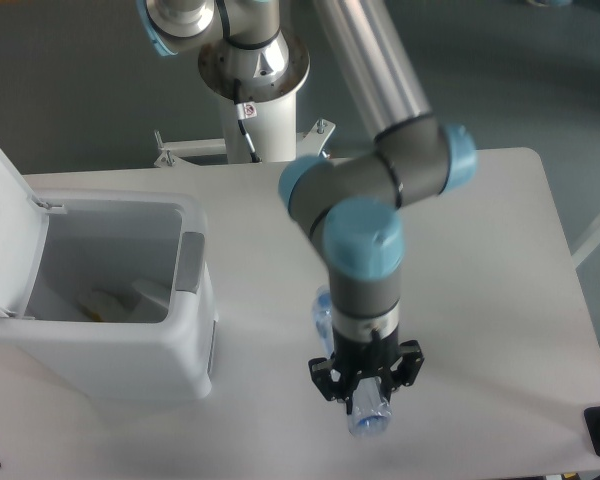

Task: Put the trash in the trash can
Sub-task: 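Lift the bottle, carry it over the bin and release it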

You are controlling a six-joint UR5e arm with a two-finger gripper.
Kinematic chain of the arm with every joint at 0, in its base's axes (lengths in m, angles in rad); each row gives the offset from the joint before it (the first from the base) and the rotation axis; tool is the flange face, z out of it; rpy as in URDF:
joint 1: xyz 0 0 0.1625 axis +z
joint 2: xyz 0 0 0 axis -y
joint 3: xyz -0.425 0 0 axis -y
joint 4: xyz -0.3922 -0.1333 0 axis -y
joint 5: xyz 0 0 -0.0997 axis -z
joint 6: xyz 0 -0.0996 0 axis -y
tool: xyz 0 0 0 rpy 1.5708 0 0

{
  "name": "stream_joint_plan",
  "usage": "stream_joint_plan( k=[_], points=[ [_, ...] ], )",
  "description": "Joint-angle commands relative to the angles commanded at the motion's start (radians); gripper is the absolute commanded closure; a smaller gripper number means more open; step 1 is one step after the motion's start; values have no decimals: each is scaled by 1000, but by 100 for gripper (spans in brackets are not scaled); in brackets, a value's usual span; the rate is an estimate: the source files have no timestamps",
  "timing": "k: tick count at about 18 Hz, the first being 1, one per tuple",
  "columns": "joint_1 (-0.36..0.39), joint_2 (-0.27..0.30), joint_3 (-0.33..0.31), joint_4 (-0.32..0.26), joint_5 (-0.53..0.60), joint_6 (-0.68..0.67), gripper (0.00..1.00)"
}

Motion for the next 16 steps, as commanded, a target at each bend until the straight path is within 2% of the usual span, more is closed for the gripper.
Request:
stream_joint_plan(
  k=[3,5,9,11,13,15,16],
  points=[
    [28,40,39,61,-75,-39,90],
    [38,52,48,100,-179,-42,90],
    [35,77,51,106,-391,-52,90],
    [20,110,43,106,-469,-54,89],
    [-32,127,-4,107,-516,-48,89],
    [-78,184,-68,111,-517,-37,89],
    [-93,195,-101,120,-517,-14,88]
  ],
)
